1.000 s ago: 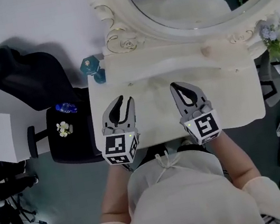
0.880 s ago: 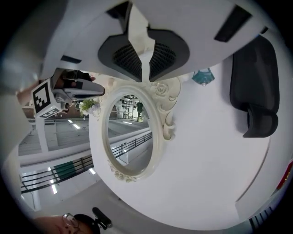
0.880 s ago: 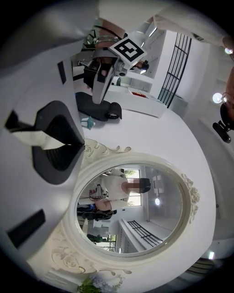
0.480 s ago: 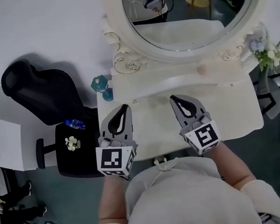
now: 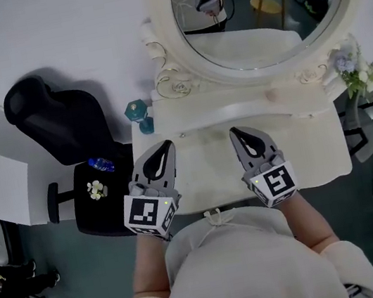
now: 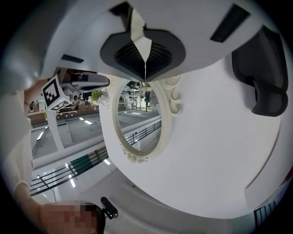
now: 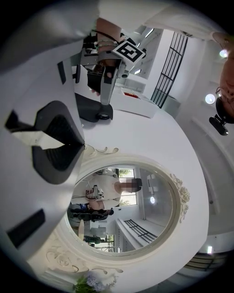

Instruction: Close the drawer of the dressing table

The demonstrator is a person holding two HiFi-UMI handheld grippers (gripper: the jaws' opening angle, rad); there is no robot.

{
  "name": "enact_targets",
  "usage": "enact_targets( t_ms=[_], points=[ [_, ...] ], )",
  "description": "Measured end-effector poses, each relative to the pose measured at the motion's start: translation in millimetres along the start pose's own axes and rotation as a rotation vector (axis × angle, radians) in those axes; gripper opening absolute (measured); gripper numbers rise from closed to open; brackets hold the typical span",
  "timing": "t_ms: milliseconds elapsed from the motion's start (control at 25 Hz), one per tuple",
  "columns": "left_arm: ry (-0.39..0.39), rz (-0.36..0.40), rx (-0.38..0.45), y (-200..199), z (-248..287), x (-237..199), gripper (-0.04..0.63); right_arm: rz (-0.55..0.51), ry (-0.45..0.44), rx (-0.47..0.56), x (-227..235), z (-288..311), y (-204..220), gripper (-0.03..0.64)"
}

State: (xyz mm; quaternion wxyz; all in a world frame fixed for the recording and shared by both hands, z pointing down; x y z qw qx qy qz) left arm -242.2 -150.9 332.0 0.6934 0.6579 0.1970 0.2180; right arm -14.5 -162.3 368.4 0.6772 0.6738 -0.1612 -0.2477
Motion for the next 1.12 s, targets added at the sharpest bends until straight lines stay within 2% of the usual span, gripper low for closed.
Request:
enact_targets(
  t_ms=[160,520,1120],
  points=[
    [-0.008,0.022,-0.016,4,-1,-1,0.023,0.012,-0.004,-0.008,-2,1,0,0.002],
    [-0.023,-0.006,-0.039,12,-2,-7,0.023,-0.006,-0.005,-0.024,-6,8,3,0.002],
    [-0.013,0.000,-0.064,16,-2,-5,0.023,0.003,-0.028,-0.014,-13,13,4,0.003]
  ],
)
Point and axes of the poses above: the fingertips, and each gripper's own axes: z forward along the fingers, x to its right, y out of its underside, the point moved 7 cm from there along -z, backward along the fingers, and after that the axes turned 2 degrees about y, right-handed, at the moved point
